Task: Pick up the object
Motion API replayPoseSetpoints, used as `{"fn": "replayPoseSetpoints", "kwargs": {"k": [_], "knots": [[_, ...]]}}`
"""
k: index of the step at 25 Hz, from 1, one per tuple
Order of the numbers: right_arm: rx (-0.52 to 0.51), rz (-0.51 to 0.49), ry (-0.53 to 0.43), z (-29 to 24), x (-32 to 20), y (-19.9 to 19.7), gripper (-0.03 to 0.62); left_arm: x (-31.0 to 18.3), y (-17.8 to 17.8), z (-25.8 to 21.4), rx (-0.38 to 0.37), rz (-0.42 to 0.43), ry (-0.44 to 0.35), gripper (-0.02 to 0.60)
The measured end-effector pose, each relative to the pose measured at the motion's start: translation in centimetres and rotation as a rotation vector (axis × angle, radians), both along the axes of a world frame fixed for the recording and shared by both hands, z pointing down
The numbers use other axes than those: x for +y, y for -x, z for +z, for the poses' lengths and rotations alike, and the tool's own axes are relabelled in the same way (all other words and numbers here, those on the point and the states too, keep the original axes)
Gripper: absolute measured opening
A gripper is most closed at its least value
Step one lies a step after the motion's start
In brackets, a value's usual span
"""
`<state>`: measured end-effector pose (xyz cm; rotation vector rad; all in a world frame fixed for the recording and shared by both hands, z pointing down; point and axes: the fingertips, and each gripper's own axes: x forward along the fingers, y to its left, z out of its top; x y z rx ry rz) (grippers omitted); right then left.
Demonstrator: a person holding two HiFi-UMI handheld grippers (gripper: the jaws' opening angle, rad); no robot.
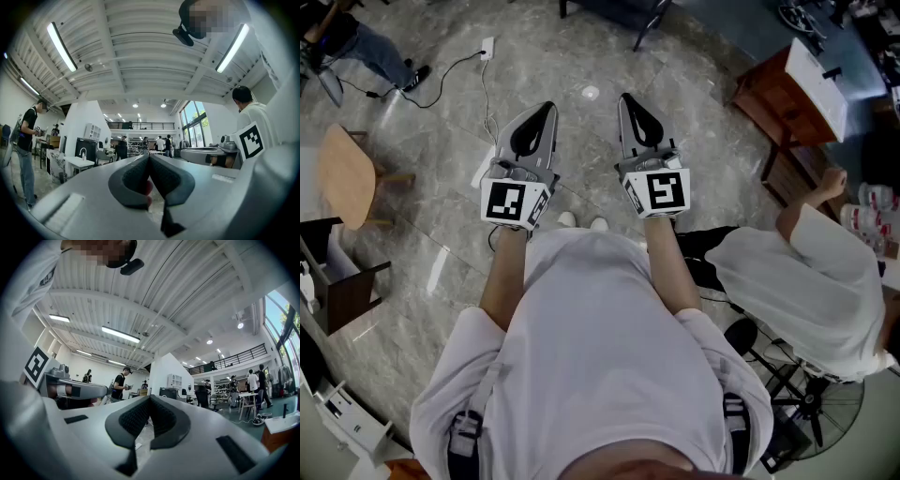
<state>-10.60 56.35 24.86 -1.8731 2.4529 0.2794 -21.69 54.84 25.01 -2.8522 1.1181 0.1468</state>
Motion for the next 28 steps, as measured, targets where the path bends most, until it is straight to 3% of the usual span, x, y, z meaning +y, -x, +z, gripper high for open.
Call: {"fn": "replayPoseSetpoints", "kwargs": {"k": [15,21,28], "knots": [[0.009,0.004,0.054,1.9,0.1,0.8,0.002,0.3,0.4,1.5,-0.007,0.008,0.037,0.0],[-0.012,-0.015,0.095,3.7,-1.4,2.4,0.04,-1.1,1.7,3.1,-0.014,0.008,0.058,0.0],[0.021,0.003,0.155,5.8,-5.2,4.4,0.133,-5.4,3.6,4.5,0.016,0.03,0.078,0.0]]}}
